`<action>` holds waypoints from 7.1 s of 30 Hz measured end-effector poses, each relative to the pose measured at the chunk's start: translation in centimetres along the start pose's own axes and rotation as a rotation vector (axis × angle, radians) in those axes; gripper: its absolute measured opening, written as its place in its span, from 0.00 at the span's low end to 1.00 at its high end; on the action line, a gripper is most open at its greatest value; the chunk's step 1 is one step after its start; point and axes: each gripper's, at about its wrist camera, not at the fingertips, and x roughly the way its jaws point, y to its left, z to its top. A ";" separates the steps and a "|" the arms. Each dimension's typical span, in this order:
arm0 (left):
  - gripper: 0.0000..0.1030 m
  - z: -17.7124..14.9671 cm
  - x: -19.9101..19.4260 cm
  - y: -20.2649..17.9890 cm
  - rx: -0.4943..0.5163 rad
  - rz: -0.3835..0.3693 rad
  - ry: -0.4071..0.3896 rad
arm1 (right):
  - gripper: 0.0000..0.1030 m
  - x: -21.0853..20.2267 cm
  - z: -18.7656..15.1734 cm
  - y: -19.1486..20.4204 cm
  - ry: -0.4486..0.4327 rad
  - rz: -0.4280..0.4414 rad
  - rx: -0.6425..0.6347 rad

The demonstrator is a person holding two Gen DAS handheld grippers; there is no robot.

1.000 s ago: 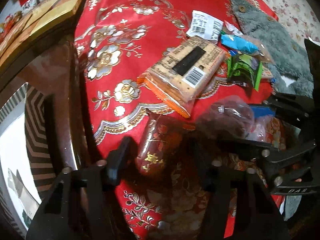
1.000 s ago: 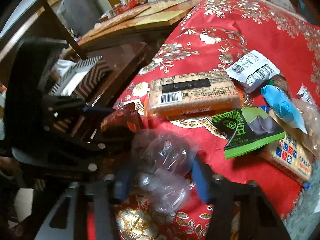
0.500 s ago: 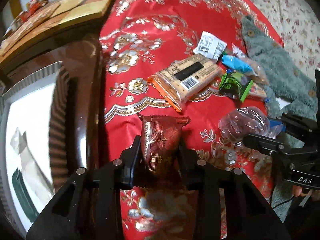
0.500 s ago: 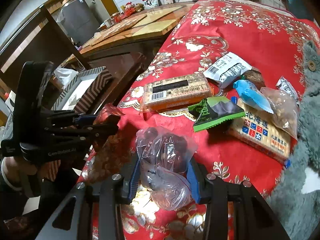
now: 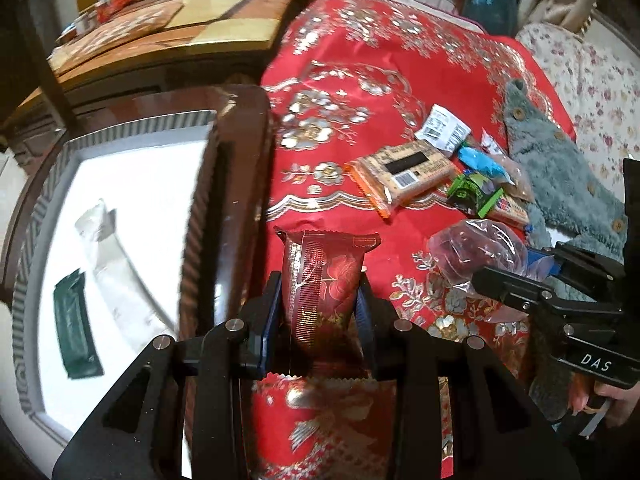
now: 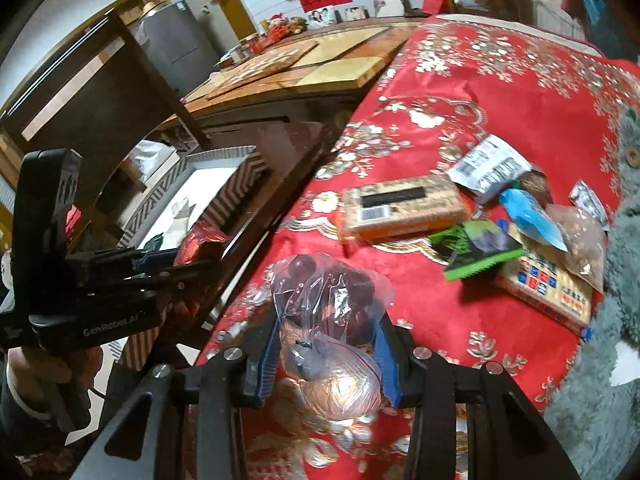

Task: Organize snacks
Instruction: 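Grasp the red wrapped snack with the left gripper while the right grasps the date bag, then carry the red snack and date bag to the white tray and lower them, then open both grippers to drop the red snack and date bag in the tray, then move both open tools back over the snack pile on the cloth, then grasp the wrapped biscuit bar with the left gripper while the right grasps the green sachet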

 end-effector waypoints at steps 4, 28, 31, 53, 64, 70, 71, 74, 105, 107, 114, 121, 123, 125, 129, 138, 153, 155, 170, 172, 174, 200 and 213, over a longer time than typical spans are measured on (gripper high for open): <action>0.32 -0.6 -1.0 1.1 -0.036 0.013 -0.016 | 0.39 0.3 0.2 1.6 0.008 0.014 -0.028; 0.32 -3.1 -6.0 10.3 -0.206 0.161 -0.096 | 0.39 3.8 3.4 12.5 0.058 0.110 -0.241; 0.32 -3.5 -6.2 11.5 -0.225 0.176 -0.094 | 0.39 4.5 3.9 13.8 0.066 0.118 -0.268; 0.32 -5.6 -4.8 17.2 -0.350 0.229 -0.053 | 0.39 9.4 5.3 19.6 0.143 0.156 -0.379; 0.32 -6.2 -3.3 18.7 -0.379 0.241 -0.022 | 0.39 13.0 5.4 21.3 0.219 0.171 -0.409; 0.32 -6.3 -2.6 19.3 -0.392 0.239 -0.010 | 0.39 14.5 4.4 21.6 0.262 0.175 -0.423; 0.32 -6.3 -2.5 19.4 -0.393 0.239 -0.009 | 0.39 14.7 4.3 21.5 0.269 0.175 -0.424; 0.32 -6.3 -2.2 19.5 -0.395 0.239 -0.005 | 0.39 15.2 4.0 21.5 0.281 0.175 -0.425; 0.60 -4.8 -5.2 17.9 -0.446 0.295 -0.069 | 0.51 10.4 3.8 18.7 0.197 0.264 -0.311; 0.60 -4.6 -5.5 17.2 -0.432 0.294 -0.075 | 0.52 9.8 4.0 17.9 0.185 0.256 -0.292; 0.60 -3.3 -5.7 13.7 -0.368 0.256 -0.093 | 0.52 7.1 3.6 13.8 0.136 0.210 -0.215; 0.60 -2.2 -4.5 8.9 -0.265 0.165 -0.088 | 0.52 4.5 2.8 8.8 0.104 0.158 -0.130; 0.60 -1.9 -4.2 7.6 -0.233 0.149 -0.086 | 0.52 3.6 2.5 7.0 0.091 0.137 -0.103; 0.60 -1.5 -3.8 6.2 -0.197 0.124 -0.087 | 0.52 3.0 2.4 5.7 0.082 0.124 -0.081; 0.60 -0.7 -2.5 3.4 -0.115 0.060 -0.075 | 0.52 1.6 1.5 2.3 0.072 0.082 -0.028; 0.60 2.4 1.3 -2.3 0.096 -0.089 -0.021 | 0.53 0.3 -0.2 -3.7 0.068 0.030 0.088; 0.60 9.2 9.4 -8.1 0.485 -0.212 0.118 | 0.60 -0.7 0.8 -8.9 0.052 -0.101 0.104; 0.60 9.4 9.9 -8.6 0.534 -0.218 0.128 | 0.61 -0.7 1.3 -9.3 0.046 -0.106 0.108; 0.61 11.2 14.6 -11.7 0.734 -0.154 0.188 | 0.63 1.2 4.1 -9.4 0.086 -0.167 -0.022; 0.62 11.1 14.8 -11.9 0.731 -0.159 0.176 | 0.63 1.6 4.4 -9.4 0.091 -0.166 -0.033; 0.62 11.3 15.0 -11.7 0.705 -0.169 0.182 | 0.63 2.1 4.6 -9.4 0.100 -0.170 -0.044; 0.52 3.4 7.3 -6.3 0.179 -0.069 0.093 | 0.43 2.0 1.3 -6.0 0.067 -0.149 -0.064; 0.52 0.5 2.5 -4.8 0.052 -0.010 0.007 | 0.43 0.5 -1.4 -4.0 0.035 -0.137 0.029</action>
